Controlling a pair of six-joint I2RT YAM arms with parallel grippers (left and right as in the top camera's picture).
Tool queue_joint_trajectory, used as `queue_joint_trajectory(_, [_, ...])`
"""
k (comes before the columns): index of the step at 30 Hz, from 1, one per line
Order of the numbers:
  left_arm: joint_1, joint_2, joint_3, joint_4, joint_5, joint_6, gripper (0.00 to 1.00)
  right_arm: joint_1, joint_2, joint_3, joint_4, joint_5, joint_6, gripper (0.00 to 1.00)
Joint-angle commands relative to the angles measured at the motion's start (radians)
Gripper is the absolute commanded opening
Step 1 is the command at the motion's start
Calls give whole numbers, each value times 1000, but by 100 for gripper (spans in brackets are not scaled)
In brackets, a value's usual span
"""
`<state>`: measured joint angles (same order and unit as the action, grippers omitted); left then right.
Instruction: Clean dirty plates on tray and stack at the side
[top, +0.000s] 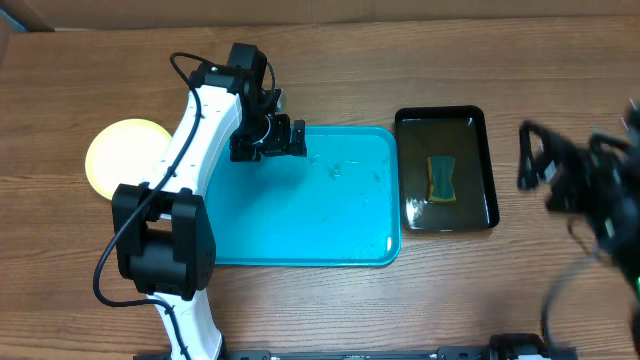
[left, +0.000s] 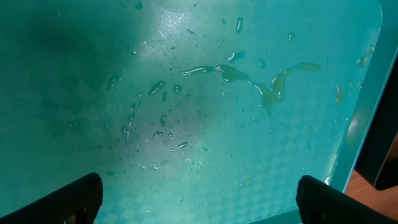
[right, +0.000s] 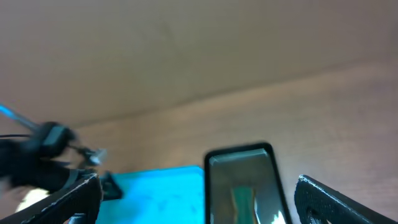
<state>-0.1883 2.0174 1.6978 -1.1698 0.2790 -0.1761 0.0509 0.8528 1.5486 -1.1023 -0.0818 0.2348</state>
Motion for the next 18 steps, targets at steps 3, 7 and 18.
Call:
queue_joint_trajectory(3, [-2, 8, 15, 0, -6, 4, 100, 24, -198, 10, -11, 21, -8, 100])
queue_joint_trajectory(7, [-2, 8, 15, 0, -6, 4, 100, 34, -346, 10, -17, 74, -6, 100])
queue_joint_trajectory(18, [-2, 8, 15, 0, -5, 4, 100, 32, -607, -58, -84, 93, -8, 100])
